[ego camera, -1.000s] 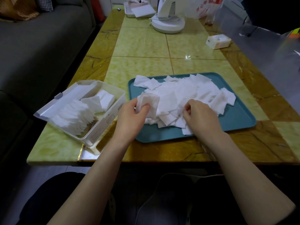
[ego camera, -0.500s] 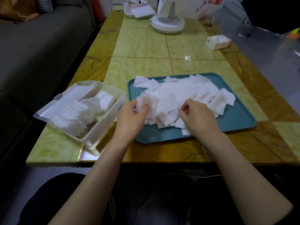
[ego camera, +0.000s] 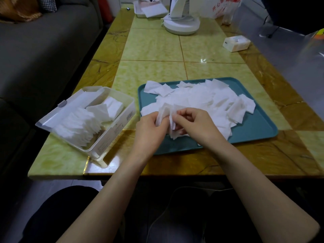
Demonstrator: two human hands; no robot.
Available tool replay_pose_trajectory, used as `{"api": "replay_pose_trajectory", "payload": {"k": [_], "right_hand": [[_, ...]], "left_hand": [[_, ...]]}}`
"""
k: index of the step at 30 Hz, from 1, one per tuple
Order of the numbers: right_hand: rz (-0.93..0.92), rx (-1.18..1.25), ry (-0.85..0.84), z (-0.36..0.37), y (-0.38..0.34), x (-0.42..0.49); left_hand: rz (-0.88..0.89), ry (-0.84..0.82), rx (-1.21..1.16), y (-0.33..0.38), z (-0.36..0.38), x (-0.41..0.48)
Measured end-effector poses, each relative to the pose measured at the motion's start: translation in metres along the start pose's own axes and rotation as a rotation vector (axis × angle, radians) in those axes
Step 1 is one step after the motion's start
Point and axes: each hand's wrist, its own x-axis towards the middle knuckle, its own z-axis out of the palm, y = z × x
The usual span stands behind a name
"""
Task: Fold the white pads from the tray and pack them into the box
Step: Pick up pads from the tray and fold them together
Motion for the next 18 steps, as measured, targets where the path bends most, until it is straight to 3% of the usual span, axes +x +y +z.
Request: {"api": "replay_pose_trajectory", "payload": {"k": [5, 14, 18], "right_hand": [[-0.025, 0.136, 0.026, -0.001, -0.005, 0.000], [0.018, -0.086, 0.155, -0.005, 0.005, 0.005], [-0.051, 0.009, 0.160, -0.008, 0.003, 0.003]], "left_hand": [[-0.024, -0.064, -0.236, 0.005, -0.003, 0.000], [-0.030, -0.078, -0.211, 0.006, -0.006, -0.001], [-0.046, -0.078, -0.254, 0.007, -0.007, -0.001]]}}
